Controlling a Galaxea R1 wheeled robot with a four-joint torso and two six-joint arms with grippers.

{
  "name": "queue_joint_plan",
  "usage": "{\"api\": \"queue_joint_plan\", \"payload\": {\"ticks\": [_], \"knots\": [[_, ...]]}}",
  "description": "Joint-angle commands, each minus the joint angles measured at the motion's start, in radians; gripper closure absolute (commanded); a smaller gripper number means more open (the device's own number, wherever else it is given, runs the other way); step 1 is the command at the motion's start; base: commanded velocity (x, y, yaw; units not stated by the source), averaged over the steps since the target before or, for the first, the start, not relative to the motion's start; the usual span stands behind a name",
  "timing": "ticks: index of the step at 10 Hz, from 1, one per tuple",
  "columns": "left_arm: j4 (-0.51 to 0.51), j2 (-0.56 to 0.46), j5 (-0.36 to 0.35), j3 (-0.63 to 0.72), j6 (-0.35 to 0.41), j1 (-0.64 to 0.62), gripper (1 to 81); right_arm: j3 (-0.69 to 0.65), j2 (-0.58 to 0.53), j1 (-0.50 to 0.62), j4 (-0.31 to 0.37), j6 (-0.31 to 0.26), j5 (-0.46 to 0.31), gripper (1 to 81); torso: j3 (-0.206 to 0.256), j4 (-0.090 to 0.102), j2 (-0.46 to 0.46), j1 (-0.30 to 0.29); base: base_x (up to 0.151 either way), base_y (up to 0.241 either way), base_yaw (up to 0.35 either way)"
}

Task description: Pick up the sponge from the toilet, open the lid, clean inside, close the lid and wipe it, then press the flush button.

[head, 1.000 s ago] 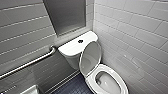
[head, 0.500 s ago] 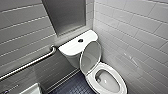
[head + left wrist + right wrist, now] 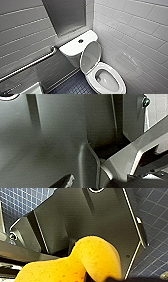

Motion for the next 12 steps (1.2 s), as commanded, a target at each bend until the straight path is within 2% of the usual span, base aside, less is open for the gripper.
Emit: {"api": "queue_joint_plan", "payload": {"ticks": [1,2,4,5,6,7,8,9,10,11,12], "knots": [[0.0,0.024,-0.007,-0.111,0.0,0.019,1.0,0.013,-0.014,-0.005,-0.028,0.0,-0.064,81.1,0.0,0.0,0.0,0.0,0.0,0.0,0.0],[-0.005,0.033,-0.044,-0.149,-0.009,0.034,1.0,0.013,-0.01,-0.002,-0.028,0.0,-0.064,81.1,0.0,0.0,0.0,0.0,0.0,0.0,0.0],[-0.116,0.069,-0.004,-0.209,0.012,0.074,1.0,0.009,-0.009,-0.001,-0.026,0.001,-0.064,81.1,0.0,0.0,0.0,-0.001,0.0,0.0,0.0],[-0.13,0.092,0.024,-0.237,0.038,0.094,1.0,-0.002,-0.004,-0.001,-0.025,0.004,-0.063,81.1,0.0,0.0,0.0,-0.001,0.0,0.0,0.0],[-0.186,0.128,0.108,-0.263,0.106,0.107,1.0,-0.01,0.0,-0.001,-0.026,0.006,-0.063,81.1,0.0,0.0,0.0,-0.001,0.0,0.0,0.0],[-0.315,0.159,0.17,-0.28,0.268,0.118,1.0,-0.014,0.003,-0.001,-0.025,0.008,-0.063,81.1,0.0,0.0,0.0,-0.001,0.0,0.0,0.0],[-0.431,0.172,0.198,-0.288,0.391,0.126,1.0,-0.019,0.005,-0.001,-0.025,0.011,-0.063,81.1,0.0,0.0,0.0,-0.001,0.0,0.0,0.0],[-0.501,0.191,0.268,-0.286,0.455,0.129,1.0,-0.025,0.008,-0.001,-0.025,0.012,-0.063,81.1,0.0,0.0,0.0,-0.001,0.0,0.0,0.0],[-0.59,0.223,0.344,-0.288,0.567,0.138,1.0,-0.034,0.013,0.001,-0.023,0.014,-0.063,81.1,0.0,0.0,0.0,-0.001,0.0,0.0,0.0],[-0.727,0.24,0.39,-0.286,0.705,0.138,1.0,-0.041,0.019,0.001,-0.022,0.014,-0.063,81.1,0.0,0.0,0.0,-0.001,0.0,0.0,0.0],[-0.93,0.251,0.41,-0.284,0.906,0.137,1.0,-0.048,0.025,0.002,-0.023,0.014,-0.064,81.1,0.0,0.0,0.0,-0.001,0.0,0.0,0.0]]}}
